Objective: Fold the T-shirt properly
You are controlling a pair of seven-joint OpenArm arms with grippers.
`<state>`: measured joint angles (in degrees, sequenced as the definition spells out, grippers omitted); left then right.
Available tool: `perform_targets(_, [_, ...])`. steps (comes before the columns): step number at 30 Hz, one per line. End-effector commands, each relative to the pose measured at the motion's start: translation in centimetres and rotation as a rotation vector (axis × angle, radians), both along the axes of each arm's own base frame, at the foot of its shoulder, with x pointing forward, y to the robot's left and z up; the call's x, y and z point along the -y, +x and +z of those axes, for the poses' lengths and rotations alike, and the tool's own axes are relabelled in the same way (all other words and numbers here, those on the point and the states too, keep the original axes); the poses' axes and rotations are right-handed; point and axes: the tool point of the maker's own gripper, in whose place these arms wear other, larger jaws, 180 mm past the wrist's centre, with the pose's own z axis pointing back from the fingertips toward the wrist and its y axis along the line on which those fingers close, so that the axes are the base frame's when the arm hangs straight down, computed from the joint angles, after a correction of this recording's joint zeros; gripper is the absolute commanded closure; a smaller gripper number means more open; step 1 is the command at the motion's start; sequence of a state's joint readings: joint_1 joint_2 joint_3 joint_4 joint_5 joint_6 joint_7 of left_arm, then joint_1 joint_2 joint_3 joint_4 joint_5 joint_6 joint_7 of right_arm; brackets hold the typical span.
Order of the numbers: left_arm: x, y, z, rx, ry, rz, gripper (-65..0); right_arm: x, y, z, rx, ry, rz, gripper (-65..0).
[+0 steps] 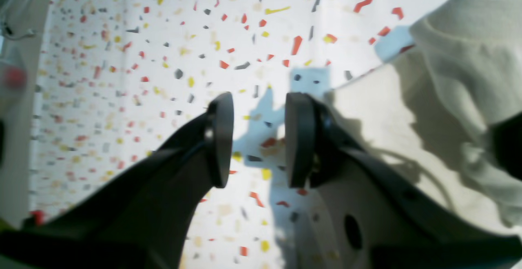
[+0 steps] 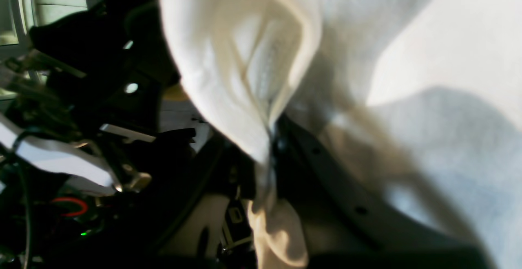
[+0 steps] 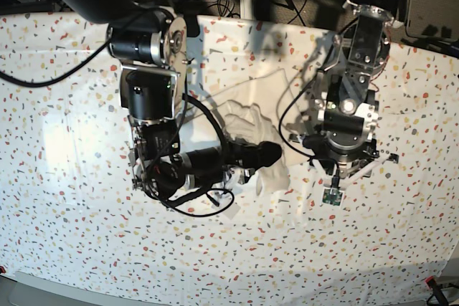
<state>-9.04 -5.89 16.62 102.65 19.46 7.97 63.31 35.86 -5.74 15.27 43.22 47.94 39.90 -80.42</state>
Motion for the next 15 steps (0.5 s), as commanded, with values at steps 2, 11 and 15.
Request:
perform_targets(2, [-0.8, 0.9, 2.1, 0.071, 0.048, 0.020, -20.7, -0.1, 1.6, 2.2, 0.059, 0.025, -0.014, 0.0])
perform_targets(11, [-1.1, 1.0, 2.3, 0.079, 0.070, 0.028, -20.7, -1.1, 1.9, 3.9, 0.068, 0.129, -0.027, -15.5])
perform_targets(15, [-1.1, 1.0, 2.3, 0.079, 0.070, 0.029, -20.7, -2.0, 2.1, 5.9, 0.077, 0.240, -0.040, -17.6])
